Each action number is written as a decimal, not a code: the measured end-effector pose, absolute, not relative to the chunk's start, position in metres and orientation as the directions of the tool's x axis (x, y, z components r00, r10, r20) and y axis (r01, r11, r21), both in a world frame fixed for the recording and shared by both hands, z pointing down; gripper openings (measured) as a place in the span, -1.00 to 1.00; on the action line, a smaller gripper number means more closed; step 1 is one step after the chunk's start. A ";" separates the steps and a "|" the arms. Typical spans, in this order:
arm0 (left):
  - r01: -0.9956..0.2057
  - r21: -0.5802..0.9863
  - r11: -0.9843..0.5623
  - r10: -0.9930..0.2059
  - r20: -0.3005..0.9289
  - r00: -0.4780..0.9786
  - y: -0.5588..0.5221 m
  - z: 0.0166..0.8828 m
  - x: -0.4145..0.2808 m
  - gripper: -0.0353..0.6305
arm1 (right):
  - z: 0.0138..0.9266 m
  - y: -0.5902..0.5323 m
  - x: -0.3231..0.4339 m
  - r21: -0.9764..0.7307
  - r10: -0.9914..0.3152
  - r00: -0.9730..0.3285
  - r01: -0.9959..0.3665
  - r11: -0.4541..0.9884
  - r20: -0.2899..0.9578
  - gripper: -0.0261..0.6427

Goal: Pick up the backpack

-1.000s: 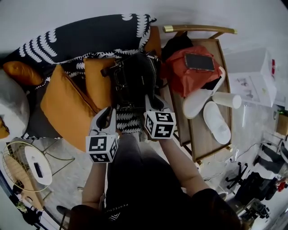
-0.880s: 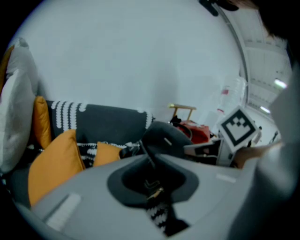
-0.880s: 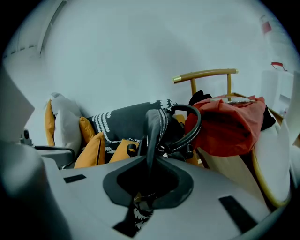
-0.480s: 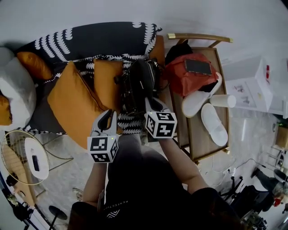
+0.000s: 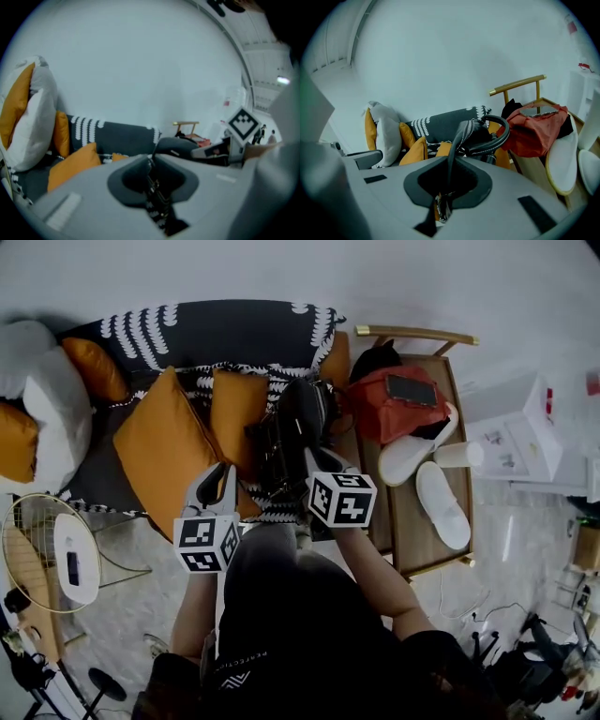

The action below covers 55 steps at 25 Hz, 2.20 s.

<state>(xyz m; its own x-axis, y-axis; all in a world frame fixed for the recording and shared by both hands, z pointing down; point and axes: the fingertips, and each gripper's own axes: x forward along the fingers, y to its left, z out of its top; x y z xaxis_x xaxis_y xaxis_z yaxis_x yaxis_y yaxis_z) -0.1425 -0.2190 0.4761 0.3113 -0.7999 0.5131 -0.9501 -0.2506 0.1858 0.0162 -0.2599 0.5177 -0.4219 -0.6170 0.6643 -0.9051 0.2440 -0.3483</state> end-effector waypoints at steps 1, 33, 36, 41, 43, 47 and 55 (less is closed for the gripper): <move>-0.950 0.187 -0.250 -0.805 0.505 0.311 -0.218 0.472 -0.142 -0.74 | 0.513 -0.258 0.015 -0.352 -0.616 -0.429 -0.902 0.251 0.661 -0.87; -0.948 0.169 -0.269 -0.857 0.406 0.316 -0.207 0.396 -0.132 -0.74 | 0.389 -0.227 0.019 -0.328 -0.671 -0.536 -0.844 0.424 0.512 -0.88; -0.950 0.169 -0.264 -0.861 0.402 0.311 -0.207 0.393 -0.133 -0.74 | 0.384 -0.227 0.019 -0.334 -0.670 -0.545 -0.838 0.431 0.503 -0.88; -0.951 0.169 -0.259 -0.868 0.391 0.306 -0.208 0.386 -0.135 -0.74 | 0.378 -0.227 0.016 -0.326 -0.670 -0.549 -0.836 0.442 0.500 -0.88; -0.952 0.168 -0.255 -0.870 0.389 0.302 -0.208 0.385 -0.136 -0.74 | 0.376 -0.228 0.015 -0.322 -0.670 -0.551 -0.834 0.448 0.497 -0.88; -0.955 0.168 -0.244 -0.872 0.392 0.292 -0.209 0.386 -0.138 -0.74 | 0.375 -0.228 0.014 -0.319 -0.670 -0.554 -0.833 0.452 0.495 -0.88; -0.958 0.172 -0.231 -0.876 0.391 0.282 -0.209 0.386 -0.145 -0.74 | 0.374 -0.229 0.010 -0.323 -0.668 -0.560 -0.829 0.457 0.491 -0.88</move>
<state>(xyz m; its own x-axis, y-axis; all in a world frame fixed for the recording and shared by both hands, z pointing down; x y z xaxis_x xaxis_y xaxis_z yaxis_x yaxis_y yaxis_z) -0.1447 -0.2091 0.3860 0.2818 -0.8762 0.3909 -0.9576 -0.2312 0.1720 0.0098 -0.2285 0.3743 -0.5598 -0.6678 0.4906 -0.8286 0.4572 -0.3231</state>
